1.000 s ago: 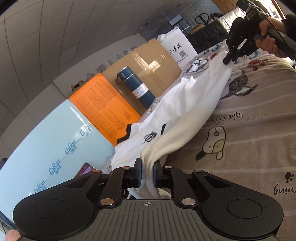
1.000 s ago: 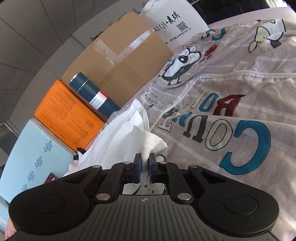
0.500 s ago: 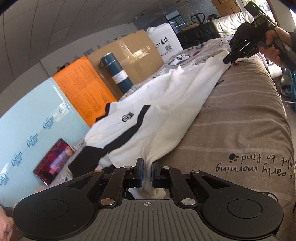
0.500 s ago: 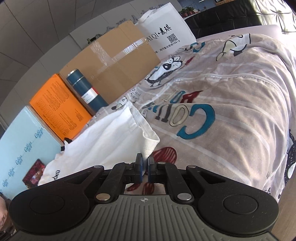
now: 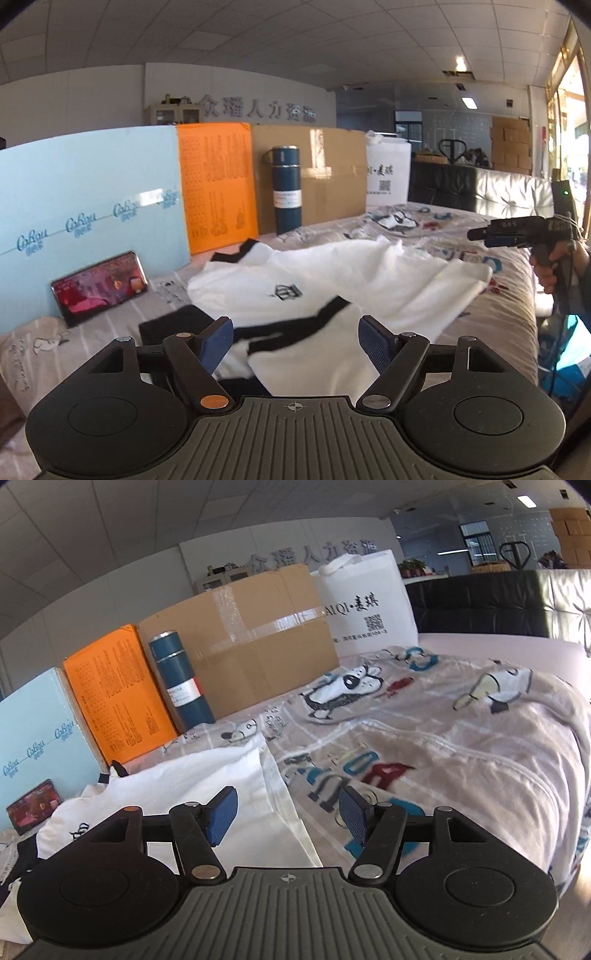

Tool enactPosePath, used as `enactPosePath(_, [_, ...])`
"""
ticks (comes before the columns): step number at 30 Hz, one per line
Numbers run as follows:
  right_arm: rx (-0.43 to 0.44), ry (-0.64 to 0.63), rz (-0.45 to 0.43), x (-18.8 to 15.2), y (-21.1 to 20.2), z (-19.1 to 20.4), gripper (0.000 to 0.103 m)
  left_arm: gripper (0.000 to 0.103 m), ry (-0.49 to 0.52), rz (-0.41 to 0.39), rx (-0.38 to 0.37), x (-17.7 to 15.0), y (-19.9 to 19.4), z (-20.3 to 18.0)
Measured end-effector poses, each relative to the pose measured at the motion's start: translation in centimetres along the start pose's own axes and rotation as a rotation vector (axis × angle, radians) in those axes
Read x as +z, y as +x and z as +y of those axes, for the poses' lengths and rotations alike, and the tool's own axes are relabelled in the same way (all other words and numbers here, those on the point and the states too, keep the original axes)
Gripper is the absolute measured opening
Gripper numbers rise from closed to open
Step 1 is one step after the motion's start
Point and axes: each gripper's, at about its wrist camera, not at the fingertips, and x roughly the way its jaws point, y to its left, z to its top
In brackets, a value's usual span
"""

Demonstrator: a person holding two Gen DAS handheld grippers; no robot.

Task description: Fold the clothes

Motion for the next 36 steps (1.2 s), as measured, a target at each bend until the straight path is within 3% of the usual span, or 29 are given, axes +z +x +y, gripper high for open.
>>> enactPosePath(3, [0.062, -0.030, -0.023, 2.6, 2.1, 0.3, 0.067, 0.077, -0.034, -0.033, 0.046, 3.7, 2.0, 2.6])
enactPosePath(6, [0.111, -0.039, 0.026, 4.4, 5.8, 0.4, 0.072, 0.077, -0.031, -0.054, 0.082, 7.8, 5.3, 5.0])
enactPosePath(9, [0.159, -0.048, 0.075, 6.2, 9.4, 0.4, 0.073, 0.077, -0.040, -0.056, 0.067, 10.9, 9.2, 7.1])
enactPosePath(12, [0.207, -0.056, 0.123, 8.0, 13.1, 0.4, 0.073, 0.077, -0.021, -0.022, 0.041, 11.7, 14.1, 8.6])
enactPosePath(15, [0.250, -0.064, 0.175, 9.4, 16.7, 0.4, 0.074, 0.076, 0.002, 0.081, 0.010, 10.7, 19.2, 9.5])
enactPosePath(20, [0.275, -0.065, 0.273, 8.0, 22.1, 0.1, 0.074, 0.075, 0.036, 0.191, -0.030, 8.4, 26.3, 9.7])
enactPosePath(24, [0.338, -0.064, 0.257, 7.2, 22.8, -0.7, 0.076, 0.074, 0.055, 0.259, -0.062, 7.3, 29.7, 10.0])
enactPosePath(32, [0.362, -0.070, 0.305, 6.6, 23.7, -1.5, 0.080, 0.077, 0.071, 0.383, -0.125, 5.3, 35.8, 11.0])
enactPosePath(33, [0.361, -0.074, 0.311, 6.5, 23.8, -1.4, 0.080, 0.075, 0.057, 0.383, -0.134, 5.3, 36.0, 11.1])
enactPosePath(34, [0.358, -0.078, 0.314, 6.4, 23.8, -1.3, 0.081, 0.061, 0.063, 0.371, -0.157, 5.3, 35.8, 11.0])
enactPosePath(35, [0.352, -0.082, 0.316, 6.3, 23.9, -1.3, 0.082, 0.037, 0.075, 0.356, -0.185, 5.4, 35.5, 10.7])
enactPosePath(36, [0.341, -0.084, 0.317, 6.3, 23.9, -1.3, 0.082, 0.026, 0.091, 0.345, -0.202, 5.3, 35.2, 10.4])
